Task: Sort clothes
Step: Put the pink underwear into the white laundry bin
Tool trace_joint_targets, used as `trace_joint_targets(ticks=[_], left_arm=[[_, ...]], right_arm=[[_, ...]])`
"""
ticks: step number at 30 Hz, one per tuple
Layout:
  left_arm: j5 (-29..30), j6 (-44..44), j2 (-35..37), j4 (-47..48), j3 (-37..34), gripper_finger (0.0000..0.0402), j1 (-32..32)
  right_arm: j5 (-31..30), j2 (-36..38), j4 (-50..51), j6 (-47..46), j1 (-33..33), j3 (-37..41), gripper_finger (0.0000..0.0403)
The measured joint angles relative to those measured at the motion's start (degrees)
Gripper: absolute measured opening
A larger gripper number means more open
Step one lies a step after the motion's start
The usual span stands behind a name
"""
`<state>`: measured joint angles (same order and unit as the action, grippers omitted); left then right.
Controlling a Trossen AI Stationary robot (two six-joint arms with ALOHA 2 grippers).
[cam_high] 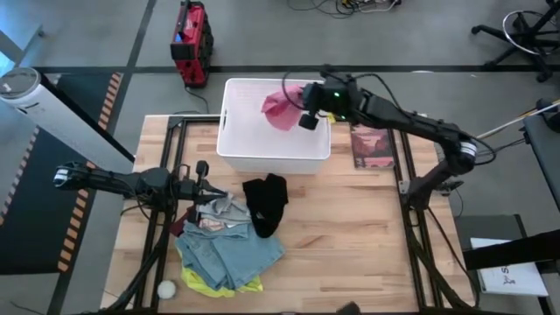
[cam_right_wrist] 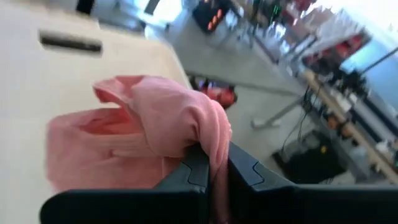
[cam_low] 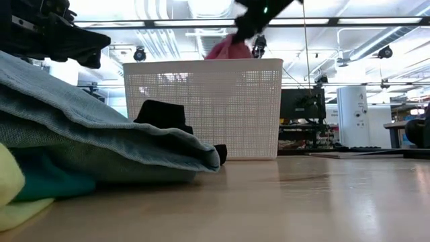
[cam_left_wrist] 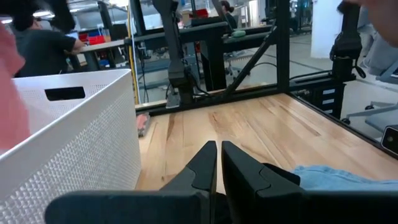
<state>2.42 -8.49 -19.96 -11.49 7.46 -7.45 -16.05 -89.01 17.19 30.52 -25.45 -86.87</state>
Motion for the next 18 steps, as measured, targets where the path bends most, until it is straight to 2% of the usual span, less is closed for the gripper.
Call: trace_joint_targets(ticks=[10,15,18], left_arm=[[-2.44,0.75,-0.98,-0.11,0.0,0.0012,-0.06],[-2.45,0.79,-2.94,-0.7,0.0,0.003,-0.06],[-0.37,0.23,-4.95,-3.01,0.0,0.0051,-0.06]], right_arm=[[-0.3,-6.3,-0.39,-7.94,-3.26,0.02,0.0035],[-0.37,-6.05,0.14,-8.22,-2.68,0.02,0.0079],[-0.42,-4.62,0.07,-8.22,-2.04,0.02,0.0117]])
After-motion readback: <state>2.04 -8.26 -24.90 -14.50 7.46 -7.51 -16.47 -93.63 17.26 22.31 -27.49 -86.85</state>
